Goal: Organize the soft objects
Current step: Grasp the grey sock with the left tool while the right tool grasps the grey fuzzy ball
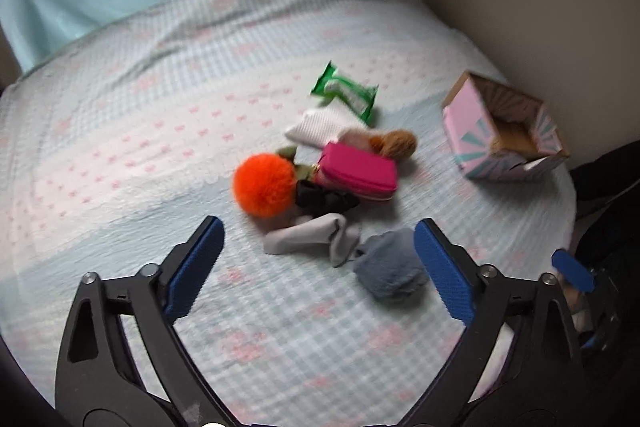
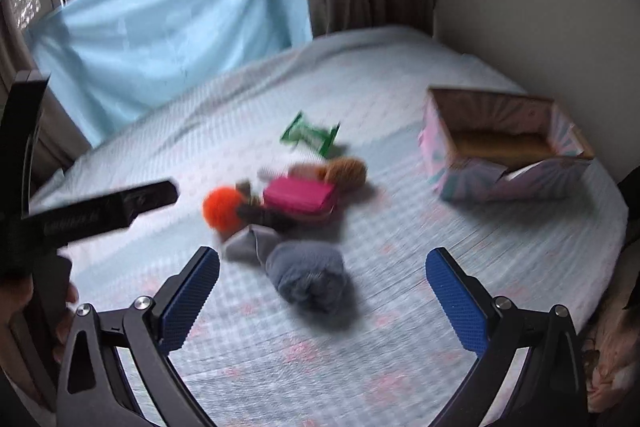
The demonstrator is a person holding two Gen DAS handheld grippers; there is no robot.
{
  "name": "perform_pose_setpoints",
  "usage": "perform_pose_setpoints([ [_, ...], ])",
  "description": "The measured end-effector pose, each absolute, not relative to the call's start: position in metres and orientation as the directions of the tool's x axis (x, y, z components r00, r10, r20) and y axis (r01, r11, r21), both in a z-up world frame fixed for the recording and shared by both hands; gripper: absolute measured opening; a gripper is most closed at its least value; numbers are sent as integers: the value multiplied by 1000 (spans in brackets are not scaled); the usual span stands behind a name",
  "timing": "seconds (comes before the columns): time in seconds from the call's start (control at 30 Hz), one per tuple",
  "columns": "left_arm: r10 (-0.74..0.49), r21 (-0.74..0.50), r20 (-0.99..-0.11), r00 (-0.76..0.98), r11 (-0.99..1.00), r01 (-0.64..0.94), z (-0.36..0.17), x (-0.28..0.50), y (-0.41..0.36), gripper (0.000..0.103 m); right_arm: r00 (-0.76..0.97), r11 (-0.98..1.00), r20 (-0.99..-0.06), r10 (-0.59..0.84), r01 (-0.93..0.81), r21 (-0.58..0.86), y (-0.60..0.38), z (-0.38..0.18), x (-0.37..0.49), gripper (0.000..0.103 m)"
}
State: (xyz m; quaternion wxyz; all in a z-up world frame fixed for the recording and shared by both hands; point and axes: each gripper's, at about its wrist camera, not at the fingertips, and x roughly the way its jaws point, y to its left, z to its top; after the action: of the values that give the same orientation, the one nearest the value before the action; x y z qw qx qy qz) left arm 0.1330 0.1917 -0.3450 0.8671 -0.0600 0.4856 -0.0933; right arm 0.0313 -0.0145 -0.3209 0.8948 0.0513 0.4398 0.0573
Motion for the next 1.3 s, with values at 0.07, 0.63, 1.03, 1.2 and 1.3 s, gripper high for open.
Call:
perform_pose_setpoints([
  [0.07, -229, -204, -839, 494, 973, 104, -368, 143, 192, 92, 576, 989, -804, 144, -72, 126, -6, -345, 39, 103],
  [0.63, -292, -244, -884, 365, 954, 171, -489, 184, 164, 67, 486, 980, -855, 181, -160, 116, 23, -457, 87, 85],
  [1.03, -286, -236, -895, 342, 955, 180, -501, 184, 171, 15, 475, 975, -854, 211, -168, 148, 22, -463, 105, 50],
  [1.2, -275, -214, -895, 352, 956, 202, -495, 178, 169, 11, 475, 977, -856, 204, -160, 144, 22, -460, 103, 44],
  [1.3, -280, -217, -890, 359, 954, 207, -487, 172, 172, 11, 476, 978, -857, 199, -147, 145, 22, -455, 101, 43],
])
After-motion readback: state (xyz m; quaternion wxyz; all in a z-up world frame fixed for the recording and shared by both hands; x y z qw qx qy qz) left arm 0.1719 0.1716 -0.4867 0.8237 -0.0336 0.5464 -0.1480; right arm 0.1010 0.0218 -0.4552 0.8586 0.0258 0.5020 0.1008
